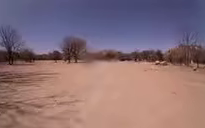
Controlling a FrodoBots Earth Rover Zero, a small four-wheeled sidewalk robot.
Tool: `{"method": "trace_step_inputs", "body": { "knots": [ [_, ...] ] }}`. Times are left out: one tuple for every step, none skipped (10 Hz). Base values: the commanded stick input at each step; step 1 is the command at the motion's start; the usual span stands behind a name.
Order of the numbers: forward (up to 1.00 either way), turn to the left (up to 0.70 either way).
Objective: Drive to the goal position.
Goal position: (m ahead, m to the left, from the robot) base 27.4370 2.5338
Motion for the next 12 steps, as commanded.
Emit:
{"method": "trace_step_inputs", "body": {
  "knots": [
    [1.0,0.0],
    [1.0,0.0],
    [1.0,0.0],
    [1.0,0.0],
    [1.0,0.0],
    [1.0,0.0],
    [1.0,0.0],
    [1.0,0.0],
    [1.0,0.0],
    [1.0,0.0],
    [1.0,0.0],
    [1.0,0.0]
  ]
}}
